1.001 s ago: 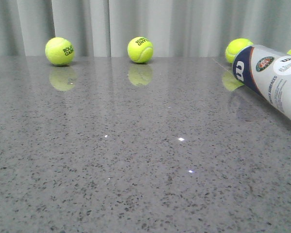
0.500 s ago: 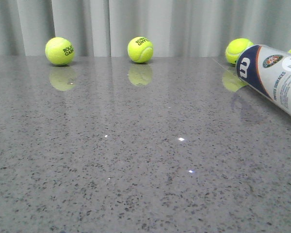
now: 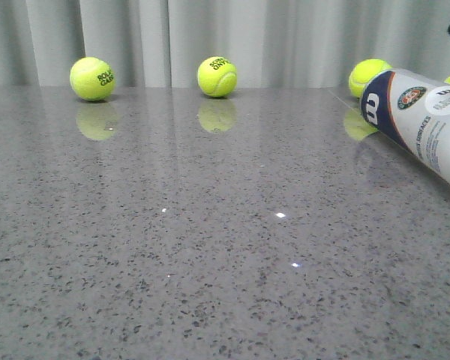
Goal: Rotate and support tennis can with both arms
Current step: 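Lift the can with the right gripper and set it down closer to center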
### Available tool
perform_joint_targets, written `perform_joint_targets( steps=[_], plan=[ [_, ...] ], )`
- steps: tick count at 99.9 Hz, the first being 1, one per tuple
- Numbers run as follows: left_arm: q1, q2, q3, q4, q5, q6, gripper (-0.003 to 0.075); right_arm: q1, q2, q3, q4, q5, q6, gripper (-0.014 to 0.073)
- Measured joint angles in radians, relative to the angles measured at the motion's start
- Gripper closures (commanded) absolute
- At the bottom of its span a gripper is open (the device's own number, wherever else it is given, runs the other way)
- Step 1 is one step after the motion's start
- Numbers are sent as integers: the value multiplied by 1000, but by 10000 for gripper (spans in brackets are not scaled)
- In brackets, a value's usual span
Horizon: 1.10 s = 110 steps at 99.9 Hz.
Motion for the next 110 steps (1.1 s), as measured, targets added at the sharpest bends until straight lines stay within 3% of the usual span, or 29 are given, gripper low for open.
perform_joint_targets(
  steps=[36,46,61,75,94,110],
  plan=[
    [0,0,0,0,0,0,738,0,310,-109,25,28,0,-13],
    [0,0,0,0,0,0,738,0,343,-123,33,30,0,88],
    [0,0,0,0,0,0,738,0,350,-144,36,40,8,350],
    [0,0,0,0,0,0,738,10,356,-199,36,88,-8,381],
    [0,0,0,0,0,0,738,104,356,-323,13,116,-197,381],
    [0,0,0,0,0,0,738,233,356,-367,-13,88,-475,381]
  ],
)
